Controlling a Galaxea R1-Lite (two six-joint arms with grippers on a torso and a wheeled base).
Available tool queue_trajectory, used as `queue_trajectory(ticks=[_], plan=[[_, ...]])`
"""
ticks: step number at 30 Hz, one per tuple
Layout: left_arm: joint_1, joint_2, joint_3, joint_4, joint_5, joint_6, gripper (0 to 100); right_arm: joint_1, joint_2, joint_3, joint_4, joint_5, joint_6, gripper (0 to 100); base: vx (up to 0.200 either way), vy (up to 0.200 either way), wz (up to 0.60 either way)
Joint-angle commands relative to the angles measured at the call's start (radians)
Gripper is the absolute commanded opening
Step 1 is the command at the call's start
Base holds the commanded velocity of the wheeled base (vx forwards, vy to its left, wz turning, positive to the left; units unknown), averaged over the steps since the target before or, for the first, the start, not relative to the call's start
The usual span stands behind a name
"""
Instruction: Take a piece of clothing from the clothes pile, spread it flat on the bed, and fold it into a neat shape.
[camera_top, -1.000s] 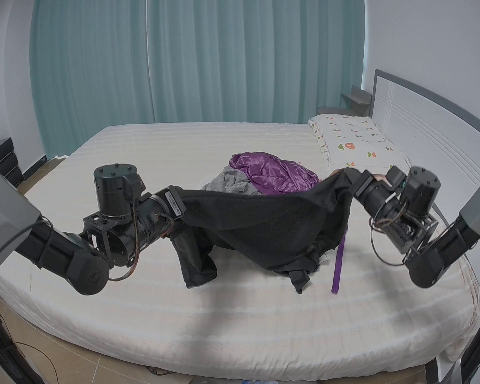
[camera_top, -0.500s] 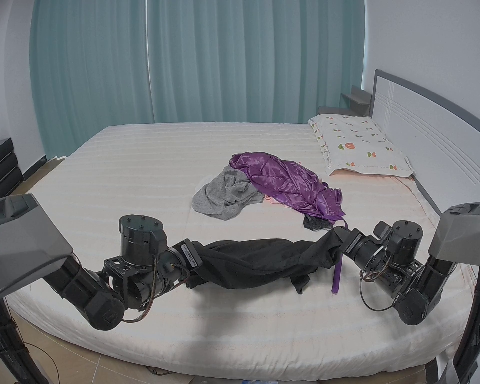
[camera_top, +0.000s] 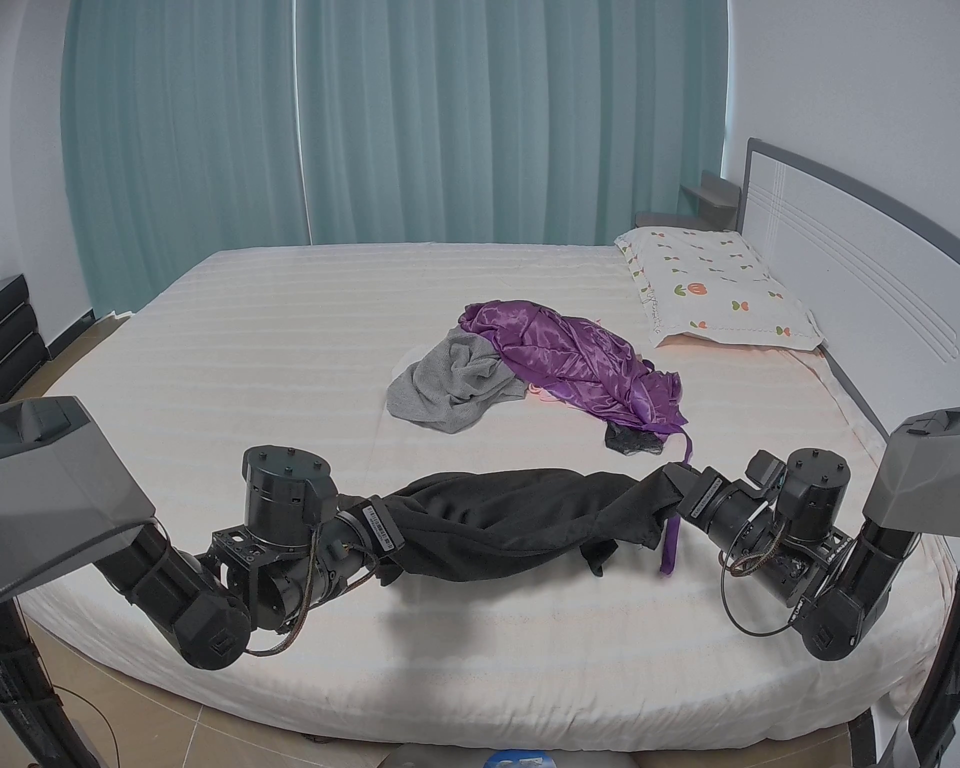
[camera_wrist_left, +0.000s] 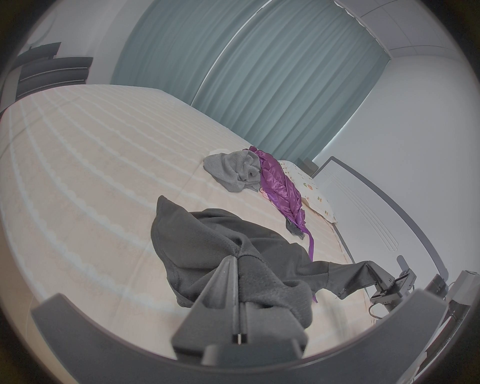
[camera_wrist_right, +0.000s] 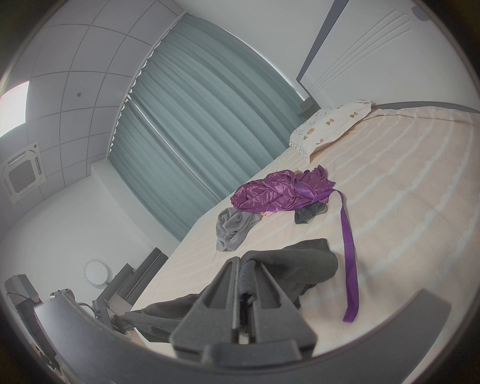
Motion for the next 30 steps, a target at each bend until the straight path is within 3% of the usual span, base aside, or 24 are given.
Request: queue_trajectory(ticks=[1, 7, 13, 30], plan=[[0.0, 0.002, 0.005, -0.01, -0.002, 0.0, 0, 0.002, -0.003, 0.001, -0.014, 0.0, 0.002, 0, 0.0, 0.0, 0.0], [0.0, 0.014, 0.029, -0.146, -0.001, -0.002, 0, 0.002, 0.008, -0.002, -0.013, 0.0, 0.002, 0, 0.0, 0.0, 0.0], [0.0, 0.018, 0.031, -0.163, 0.004, -0.002, 0, 0.004, -0.002, 0.0, -0.014, -0.002, 0.002, 0, 0.0, 0.0, 0.0], [0.011, -0.003, 0.04, -0.158, 0.007, 0.0, 0, 0.018, -0.055, 0.004, -0.014, -0.003, 0.003, 0, 0.0, 0.2, 0.0]])
